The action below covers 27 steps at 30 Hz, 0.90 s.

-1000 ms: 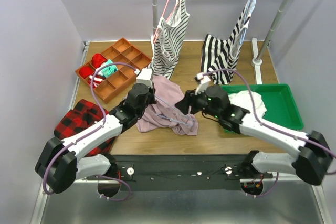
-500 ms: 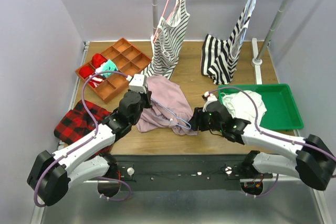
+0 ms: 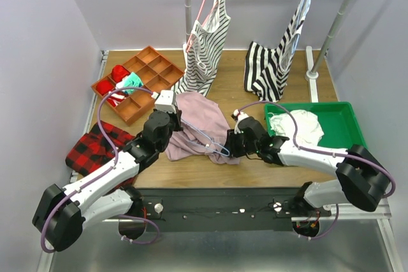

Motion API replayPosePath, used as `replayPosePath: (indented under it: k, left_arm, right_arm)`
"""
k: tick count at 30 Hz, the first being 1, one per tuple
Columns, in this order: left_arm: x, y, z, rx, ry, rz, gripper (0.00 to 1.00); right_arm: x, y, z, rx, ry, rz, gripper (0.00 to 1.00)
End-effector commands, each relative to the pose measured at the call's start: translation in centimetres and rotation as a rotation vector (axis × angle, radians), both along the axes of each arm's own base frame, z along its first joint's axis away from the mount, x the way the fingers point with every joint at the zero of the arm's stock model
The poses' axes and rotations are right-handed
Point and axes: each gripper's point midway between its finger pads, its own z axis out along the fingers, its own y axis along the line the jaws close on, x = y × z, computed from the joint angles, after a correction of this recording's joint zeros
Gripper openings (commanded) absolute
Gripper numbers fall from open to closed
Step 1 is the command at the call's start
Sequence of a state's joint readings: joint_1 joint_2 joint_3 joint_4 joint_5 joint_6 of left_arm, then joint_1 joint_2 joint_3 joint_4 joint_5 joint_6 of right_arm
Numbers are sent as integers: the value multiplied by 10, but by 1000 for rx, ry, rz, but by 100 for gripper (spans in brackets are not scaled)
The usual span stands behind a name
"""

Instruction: Place the tank top on the hanger

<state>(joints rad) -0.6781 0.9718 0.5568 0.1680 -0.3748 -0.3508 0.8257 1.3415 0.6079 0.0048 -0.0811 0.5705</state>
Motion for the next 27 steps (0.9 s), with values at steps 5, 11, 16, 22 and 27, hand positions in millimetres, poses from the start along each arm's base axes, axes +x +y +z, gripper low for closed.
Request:
replayPosePath:
  k: [5, 11, 16, 22, 27]
  left_arm:
    - [4, 3, 11, -38, 0, 51, 0]
    - [7, 16, 12, -53, 14, 144, 0]
    - [6, 22, 17, -62, 9, 177, 0]
    - [4, 24, 23, -74, -4, 176, 0]
    - [3, 23, 26, -79, -10, 171, 0]
  right_arm:
    - [38, -73, 43, -167, -172, -408, 1]
    - [34, -123, 39, -315, -189, -571, 1]
    - [30, -134, 27, -358, -158, -613, 9]
    - [35, -98, 43, -250, -127, -500, 44]
    - [27, -76, 83, -74, -131, -424, 54]
